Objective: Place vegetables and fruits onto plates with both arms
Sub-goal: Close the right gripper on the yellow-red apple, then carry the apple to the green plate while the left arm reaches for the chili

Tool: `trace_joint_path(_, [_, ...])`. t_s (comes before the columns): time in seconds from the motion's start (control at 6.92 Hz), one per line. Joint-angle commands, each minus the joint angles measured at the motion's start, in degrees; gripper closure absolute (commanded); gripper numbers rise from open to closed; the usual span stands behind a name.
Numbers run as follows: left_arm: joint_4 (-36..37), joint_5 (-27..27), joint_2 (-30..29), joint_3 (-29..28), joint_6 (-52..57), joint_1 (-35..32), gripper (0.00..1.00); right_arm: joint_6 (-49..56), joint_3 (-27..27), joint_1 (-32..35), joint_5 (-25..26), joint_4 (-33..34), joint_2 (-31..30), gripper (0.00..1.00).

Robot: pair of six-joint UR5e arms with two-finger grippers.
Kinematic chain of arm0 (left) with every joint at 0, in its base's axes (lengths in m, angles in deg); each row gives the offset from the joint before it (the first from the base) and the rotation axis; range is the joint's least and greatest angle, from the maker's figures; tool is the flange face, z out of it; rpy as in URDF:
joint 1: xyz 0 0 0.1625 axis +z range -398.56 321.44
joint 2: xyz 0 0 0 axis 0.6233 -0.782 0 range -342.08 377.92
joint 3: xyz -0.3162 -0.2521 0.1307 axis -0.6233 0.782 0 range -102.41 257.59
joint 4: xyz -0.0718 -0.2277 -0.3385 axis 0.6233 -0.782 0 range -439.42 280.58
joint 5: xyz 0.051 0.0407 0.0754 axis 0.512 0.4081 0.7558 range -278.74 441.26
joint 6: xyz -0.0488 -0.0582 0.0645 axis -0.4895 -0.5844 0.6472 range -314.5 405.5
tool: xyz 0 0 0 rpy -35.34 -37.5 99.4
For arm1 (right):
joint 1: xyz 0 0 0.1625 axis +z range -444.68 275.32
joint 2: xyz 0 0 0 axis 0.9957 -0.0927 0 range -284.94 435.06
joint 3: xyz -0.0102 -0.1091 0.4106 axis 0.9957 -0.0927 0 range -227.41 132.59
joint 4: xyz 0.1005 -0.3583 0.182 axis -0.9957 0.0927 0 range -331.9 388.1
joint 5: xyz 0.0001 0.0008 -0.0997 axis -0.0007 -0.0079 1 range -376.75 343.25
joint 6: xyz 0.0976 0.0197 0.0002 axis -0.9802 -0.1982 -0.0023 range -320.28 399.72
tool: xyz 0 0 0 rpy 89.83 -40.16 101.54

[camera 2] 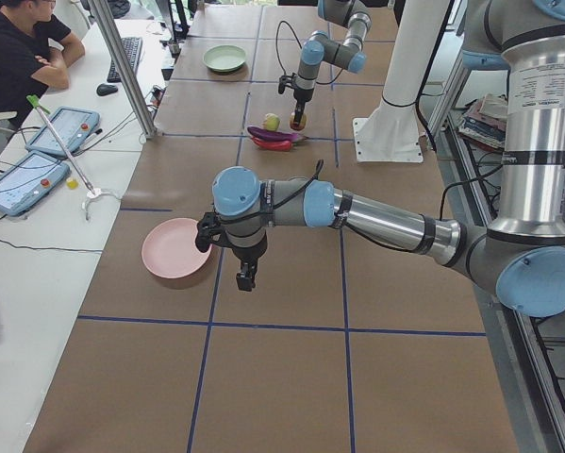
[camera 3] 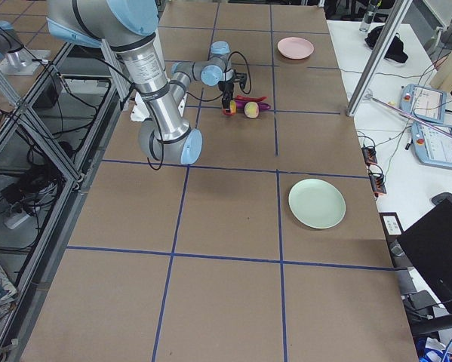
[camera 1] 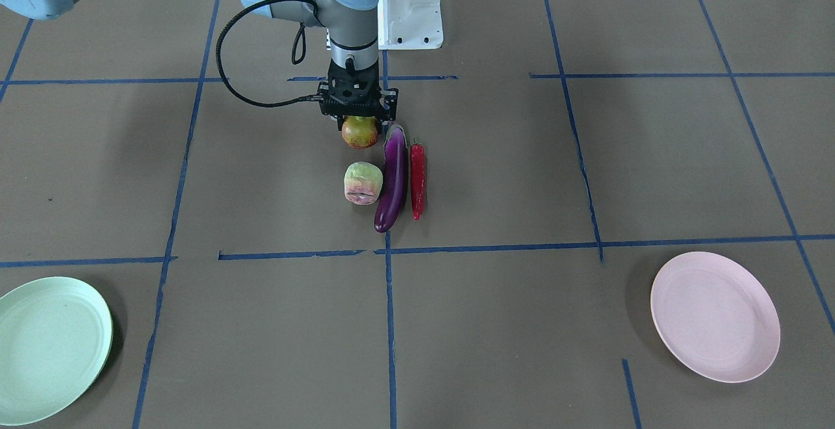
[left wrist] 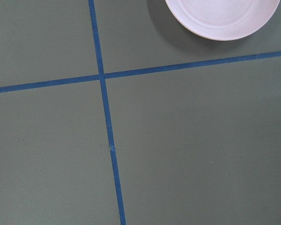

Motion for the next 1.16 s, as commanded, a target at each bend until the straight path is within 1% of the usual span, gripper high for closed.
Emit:
trace_joint_path(0.0, [0.13,-2.51,1.06,1.95,-0.97,0.17,0.00,0.64,15.10,1.85,-0.42,13.04,-4.11,1.00])
trace_joint_path(0.14, [-1.09,-5.66,0.45,2.38,-6.54,2.00,0.00,2.64,15.68,4.91,-0.60,14.06,-4.99,1.00])
trace_joint_path(0.29, [-6.75,-5.96,0.01,2.47,-9.39,7.24,0.00,11.02,15.51,9.90,-0.69,13.90,-7.35,1.00])
trace_joint_path(0.43, [-13.25,-6.05,-1.21,2.30,-16.64,11.91,0.00,18.15,14.20,16.48,-3.56,13.46,-10.16,1.00])
trace_joint_path(0.58, [-18.45,-5.70,-5.22,1.43,-27.32,17.96,0.00,25.62,9.84,23.76,-7.59,13.28,-10.27,1.00])
trace_joint_path(0.72, [-19.63,-5.26,-9.53,1.07,-35.44,23.06,0.00,31.00,3.97,28.97,-10.24,8.84,-10.27,1.00])
trace_joint_path(0.87, [-19.56,-4.12,-15.58,0.29,-41.78,28.42,0.00,33.75,-5.75,33.29,-13.31,0.62,-10.19,1.00])
trace_joint_path(1.01, [-19.55,1.02,-20.77,-1.03,-46.37,34.48,0.00,38.21,-15.42,37.94,-16.74,-8.51,-9.84,1.00])
